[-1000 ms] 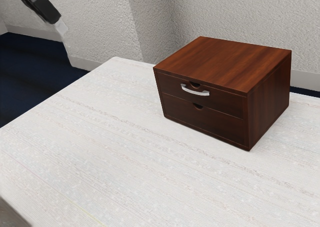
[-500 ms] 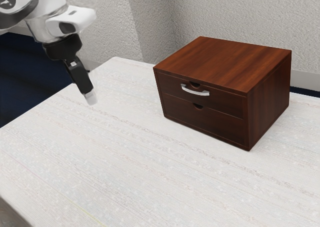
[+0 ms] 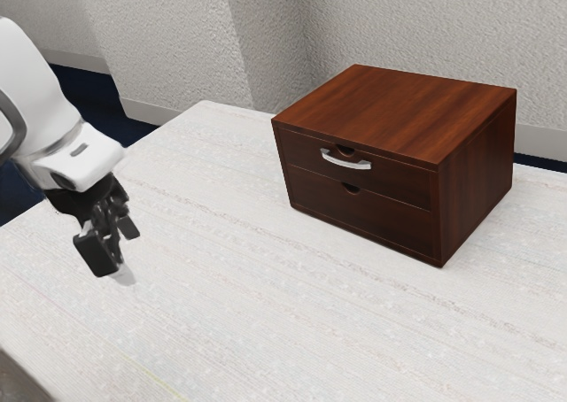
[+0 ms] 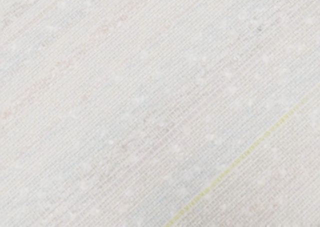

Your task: Pull the drawer handle with one arm to open the drawer

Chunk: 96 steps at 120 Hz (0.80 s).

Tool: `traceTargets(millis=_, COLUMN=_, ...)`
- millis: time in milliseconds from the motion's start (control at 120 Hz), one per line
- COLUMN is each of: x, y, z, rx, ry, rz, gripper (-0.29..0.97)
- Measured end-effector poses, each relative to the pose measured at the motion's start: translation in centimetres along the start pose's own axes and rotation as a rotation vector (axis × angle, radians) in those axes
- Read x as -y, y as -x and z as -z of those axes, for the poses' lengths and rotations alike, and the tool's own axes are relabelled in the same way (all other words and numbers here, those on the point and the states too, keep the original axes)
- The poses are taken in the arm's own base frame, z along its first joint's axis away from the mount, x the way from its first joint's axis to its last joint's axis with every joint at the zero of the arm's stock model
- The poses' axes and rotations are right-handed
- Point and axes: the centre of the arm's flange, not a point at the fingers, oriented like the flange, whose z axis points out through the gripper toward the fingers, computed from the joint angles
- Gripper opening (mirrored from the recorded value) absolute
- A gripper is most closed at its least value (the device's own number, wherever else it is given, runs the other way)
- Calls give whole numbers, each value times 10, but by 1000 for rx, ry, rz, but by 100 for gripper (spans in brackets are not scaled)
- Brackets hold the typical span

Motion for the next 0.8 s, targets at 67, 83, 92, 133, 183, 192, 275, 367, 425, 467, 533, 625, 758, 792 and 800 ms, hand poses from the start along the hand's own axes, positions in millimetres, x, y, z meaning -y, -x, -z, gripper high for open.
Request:
traceTargets(millis=67, x=4, y=-1, z=10, rx=-6, ry=-17, rz=-97, gripper=68)
traceTargets(millis=83, x=4, y=-2, z=11, rx=-5, ry=-19, rz=-121, gripper=68)
traceTargets(millis=92, x=4, y=-3, z=10, rx=-3, ry=-19, rz=-133, gripper=68)
traceTargets(millis=133, x=-3, y=-15, z=13, rx=8, ry=-32, rz=-211, gripper=68)
traceTargets(millis=183, x=-12, y=-22, z=19, rx=5, ry=-53, rz=-288, gripper=68)
traceTargets(millis=192, x=-13, y=-22, z=20, rx=3, ry=-55, rz=-299, gripper=68)
traceTargets(millis=275, x=-18, y=-24, z=18, rx=-11, ry=-75, rz=-393, gripper=68)
traceTargets(millis=367, x=-29, y=-48, z=10, rx=-34, ry=-106, rz=-527, gripper=68)
traceTargets(millis=425, x=-31, y=-74, z=-5, rx=-38, ry=-116, rz=-608, gripper=68)
traceTargets(millis=467, x=-28, y=-94, z=-11, rx=-49, ry=-129, rz=-660, gripper=68)
traceTargets(millis=533, x=-18, y=-121, z=-17, rx=-54, ry=-164, rz=-710, gripper=68)
traceTargets(millis=625, x=6, y=-139, z=-27, rx=-35, ry=-216, rz=-738, gripper=68)
traceTargets(millis=758, x=33, y=-165, z=-45, rx=1, ry=-272, rz=-775, gripper=68)
traceTargets(millis=792, x=37, y=-171, z=-49, rx=6, ry=-282, rz=-786, gripper=68)
traceTargets(millis=800, x=37, y=-173, z=-49, rx=6, ry=-285, rz=-789, gripper=68)
